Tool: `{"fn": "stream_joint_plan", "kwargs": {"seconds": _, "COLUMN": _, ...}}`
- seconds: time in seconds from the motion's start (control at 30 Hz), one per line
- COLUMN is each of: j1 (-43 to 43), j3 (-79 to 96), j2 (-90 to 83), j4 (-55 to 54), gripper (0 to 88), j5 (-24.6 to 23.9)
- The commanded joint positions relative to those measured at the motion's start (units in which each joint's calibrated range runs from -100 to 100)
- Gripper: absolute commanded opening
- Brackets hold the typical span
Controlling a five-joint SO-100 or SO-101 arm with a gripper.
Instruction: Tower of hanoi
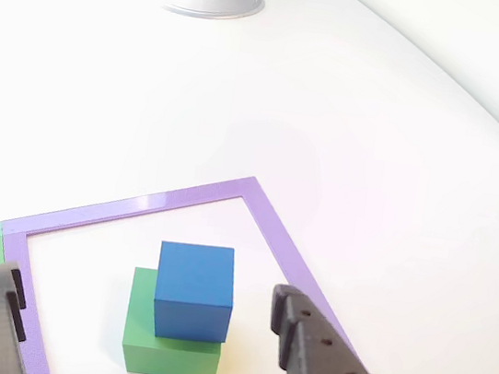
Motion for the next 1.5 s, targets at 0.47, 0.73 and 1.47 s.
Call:
{"fn": "stream_joint_plan", "kwargs": {"seconds": 0.47, "j1": -0.4, "j3": -7.7, "j2": 11.7, "j4": -7.0, "gripper": 25.4, "j5": 0.5}}
{"fn": "stream_joint_plan", "kwargs": {"seconds": 0.73, "j1": -1.5, "j3": -10.2, "j2": 14.4, "j4": -7.7, "gripper": 20.9, "j5": 0.5}}
{"fn": "stream_joint_plan", "kwargs": {"seconds": 1.47, "j1": -3.7, "j3": -12.1, "j2": 17.3, "j4": -7.6, "gripper": 5.5, "j5": 0.5}}
